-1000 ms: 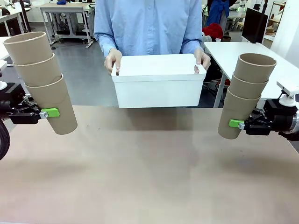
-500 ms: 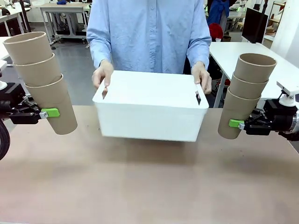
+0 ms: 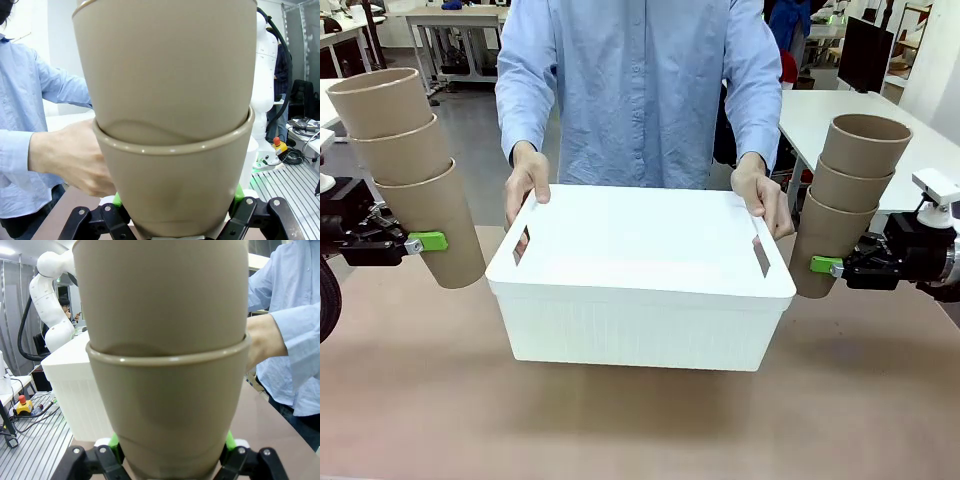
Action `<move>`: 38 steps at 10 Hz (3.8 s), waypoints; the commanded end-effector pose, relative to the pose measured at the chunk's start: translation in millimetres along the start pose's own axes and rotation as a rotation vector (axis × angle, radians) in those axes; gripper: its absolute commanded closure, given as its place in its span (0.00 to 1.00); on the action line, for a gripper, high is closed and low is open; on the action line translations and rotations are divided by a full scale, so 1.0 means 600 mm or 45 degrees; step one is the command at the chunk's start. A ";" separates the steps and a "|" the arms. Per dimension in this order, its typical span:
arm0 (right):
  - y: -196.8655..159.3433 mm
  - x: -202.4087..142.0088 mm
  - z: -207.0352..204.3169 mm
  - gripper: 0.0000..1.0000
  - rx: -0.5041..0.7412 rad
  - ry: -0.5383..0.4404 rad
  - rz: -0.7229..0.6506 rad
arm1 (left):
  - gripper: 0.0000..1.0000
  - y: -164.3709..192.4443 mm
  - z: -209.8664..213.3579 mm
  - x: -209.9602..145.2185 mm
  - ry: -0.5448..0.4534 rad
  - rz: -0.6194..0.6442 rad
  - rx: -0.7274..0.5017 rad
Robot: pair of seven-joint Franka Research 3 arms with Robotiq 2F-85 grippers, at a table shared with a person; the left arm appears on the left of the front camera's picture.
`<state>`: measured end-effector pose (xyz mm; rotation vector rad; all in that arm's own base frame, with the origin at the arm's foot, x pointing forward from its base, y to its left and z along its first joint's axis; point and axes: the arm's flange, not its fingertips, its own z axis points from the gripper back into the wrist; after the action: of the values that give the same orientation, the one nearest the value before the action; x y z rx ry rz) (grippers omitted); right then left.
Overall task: Stack the cups and store them in the basket.
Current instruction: Place the stack of Reusable plastic cups into the Pantry Basket.
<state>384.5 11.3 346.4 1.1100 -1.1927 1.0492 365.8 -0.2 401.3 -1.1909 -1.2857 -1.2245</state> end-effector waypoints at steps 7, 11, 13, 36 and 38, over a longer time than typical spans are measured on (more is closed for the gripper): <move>0.000 0.005 0.000 0.16 -0.002 -0.003 0.016 | 0.15 -0.004 0.003 0.007 -0.008 -0.009 -0.007; 0.000 0.005 0.000 0.16 -0.002 -0.003 0.016 | 0.15 -0.004 0.003 0.007 -0.008 -0.009 -0.007; 0.000 0.005 0.000 0.16 -0.002 -0.003 0.016 | 0.15 -0.004 0.003 0.007 -0.008 -0.009 -0.007; 0.140 0.214 -0.096 0.16 -0.126 0.529 -0.033 | 0.15 -0.004 0.003 0.007 -0.008 -0.009 -0.007; 0.153 0.215 -0.177 0.16 -0.172 0.758 -0.030 | 0.15 -0.004 0.003 0.007 -0.008 -0.009 -0.007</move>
<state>344.6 110.4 490.7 0.6847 -0.8580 1.1623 365.8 -0.3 400.8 -1.1916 -1.2848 -1.2238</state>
